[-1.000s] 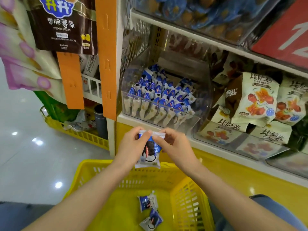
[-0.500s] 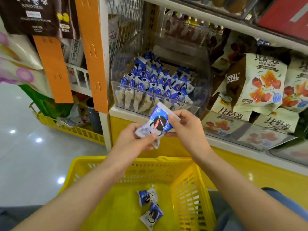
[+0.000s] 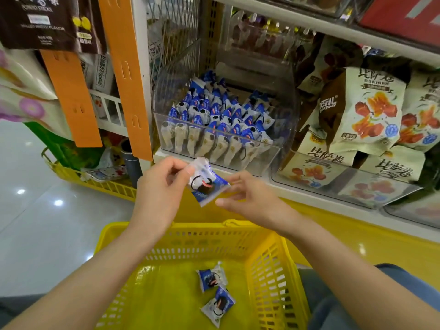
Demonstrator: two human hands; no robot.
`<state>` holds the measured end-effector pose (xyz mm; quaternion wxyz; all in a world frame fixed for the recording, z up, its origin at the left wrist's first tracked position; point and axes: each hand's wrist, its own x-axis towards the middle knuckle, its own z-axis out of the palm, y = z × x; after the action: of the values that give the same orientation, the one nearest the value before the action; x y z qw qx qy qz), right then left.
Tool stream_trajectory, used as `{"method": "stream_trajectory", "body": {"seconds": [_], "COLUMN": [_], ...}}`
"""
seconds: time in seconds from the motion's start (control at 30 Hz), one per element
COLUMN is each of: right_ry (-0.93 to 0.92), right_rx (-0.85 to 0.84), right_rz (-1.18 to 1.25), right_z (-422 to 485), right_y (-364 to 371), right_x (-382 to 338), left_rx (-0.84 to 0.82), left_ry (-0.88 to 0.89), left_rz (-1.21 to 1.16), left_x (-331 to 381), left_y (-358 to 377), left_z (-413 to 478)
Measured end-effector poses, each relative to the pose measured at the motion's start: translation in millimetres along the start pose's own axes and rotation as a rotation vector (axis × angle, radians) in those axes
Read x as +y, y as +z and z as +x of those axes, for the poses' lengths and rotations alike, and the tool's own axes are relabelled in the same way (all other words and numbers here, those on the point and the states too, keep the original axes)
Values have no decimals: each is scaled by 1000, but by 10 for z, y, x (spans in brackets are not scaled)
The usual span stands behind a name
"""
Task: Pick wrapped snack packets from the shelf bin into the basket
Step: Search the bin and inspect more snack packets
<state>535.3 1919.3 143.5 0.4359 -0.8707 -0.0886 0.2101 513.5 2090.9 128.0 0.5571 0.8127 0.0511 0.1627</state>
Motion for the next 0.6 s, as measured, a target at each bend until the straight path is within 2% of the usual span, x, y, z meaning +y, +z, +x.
{"method": "stream_trajectory", "body": {"seconds": [0.07, 0.17, 0.27, 0.33, 0.4, 0.53, 0.6], "right_ry": [-128, -300, -338, -308, -298, -375, -456], "right_rx": [107, 176, 244, 252, 238, 278, 333], "right_rz": [-76, -4, 58, 122, 158, 26, -116], "right_z": [9, 9, 15, 22, 22, -6, -36], "right_y": [44, 104, 121, 117, 128, 148, 131], "right_x": [6, -36, -40, -50, -61, -58, -58], "left_rx": [-34, -113, -117, -124, -139, -176, -209], "left_ry": [137, 219, 130, 17, -27, -38, -75], "left_rz": [123, 174, 93, -39, -70, -53, -73], "left_x": [43, 66, 44, 36, 24, 22, 30], "left_y": [-10, 21, 61, 75, 80, 79, 89], "left_z": [-24, -82, -88, -65, -55, -47, -39]}}
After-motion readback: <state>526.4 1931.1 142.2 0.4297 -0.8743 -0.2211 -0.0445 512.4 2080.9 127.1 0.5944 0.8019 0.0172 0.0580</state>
